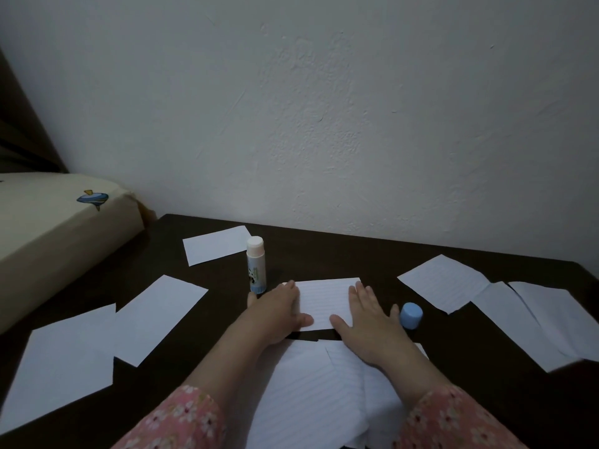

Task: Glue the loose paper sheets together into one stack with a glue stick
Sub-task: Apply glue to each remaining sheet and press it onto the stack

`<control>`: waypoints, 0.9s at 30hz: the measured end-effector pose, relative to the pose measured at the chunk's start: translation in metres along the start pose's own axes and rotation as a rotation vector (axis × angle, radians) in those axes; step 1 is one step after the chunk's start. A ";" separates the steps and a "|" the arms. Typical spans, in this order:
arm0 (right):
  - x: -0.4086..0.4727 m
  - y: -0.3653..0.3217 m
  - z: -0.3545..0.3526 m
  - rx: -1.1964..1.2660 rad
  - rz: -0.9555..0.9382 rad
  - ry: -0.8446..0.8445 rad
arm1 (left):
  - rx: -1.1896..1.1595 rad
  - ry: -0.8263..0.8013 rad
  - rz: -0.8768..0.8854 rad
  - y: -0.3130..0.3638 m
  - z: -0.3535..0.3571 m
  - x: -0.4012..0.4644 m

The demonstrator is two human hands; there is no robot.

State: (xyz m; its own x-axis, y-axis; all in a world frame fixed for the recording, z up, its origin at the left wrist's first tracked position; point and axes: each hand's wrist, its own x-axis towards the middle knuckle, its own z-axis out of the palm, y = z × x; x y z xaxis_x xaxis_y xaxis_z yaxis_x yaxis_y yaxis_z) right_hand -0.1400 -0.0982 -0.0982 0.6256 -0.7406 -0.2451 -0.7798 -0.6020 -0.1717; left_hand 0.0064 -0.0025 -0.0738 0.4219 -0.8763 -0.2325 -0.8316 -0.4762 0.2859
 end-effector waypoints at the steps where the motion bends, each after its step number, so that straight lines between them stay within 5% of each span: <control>1: 0.001 0.000 -0.003 0.004 -0.003 -0.009 | -0.026 0.056 0.004 0.000 0.001 0.002; 4: 0.008 0.003 -0.018 0.040 -0.024 0.082 | -0.095 0.190 0.051 0.000 0.004 0.004; 14: 0.012 0.005 -0.016 0.053 -0.079 0.211 | -0.073 0.173 -0.003 0.000 0.002 0.005; 19: 0.009 0.001 -0.018 0.315 -0.047 0.248 | -0.208 0.270 0.030 -0.008 0.006 0.003; 23: 0.001 -0.005 -0.026 0.758 -0.017 0.348 | -0.351 0.444 0.122 -0.014 0.011 -0.006; 27: -0.013 0.000 -0.027 0.967 -0.042 0.511 | -0.429 0.799 0.121 -0.016 0.007 -0.021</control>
State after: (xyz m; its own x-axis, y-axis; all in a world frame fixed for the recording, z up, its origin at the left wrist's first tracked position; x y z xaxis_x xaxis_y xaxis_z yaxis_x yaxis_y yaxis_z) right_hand -0.1475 -0.0959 -0.0692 0.4121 -0.8960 0.1652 -0.3043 -0.3062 -0.9020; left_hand 0.0082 0.0237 -0.0801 0.5980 -0.6354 0.4885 -0.7482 -0.2241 0.6245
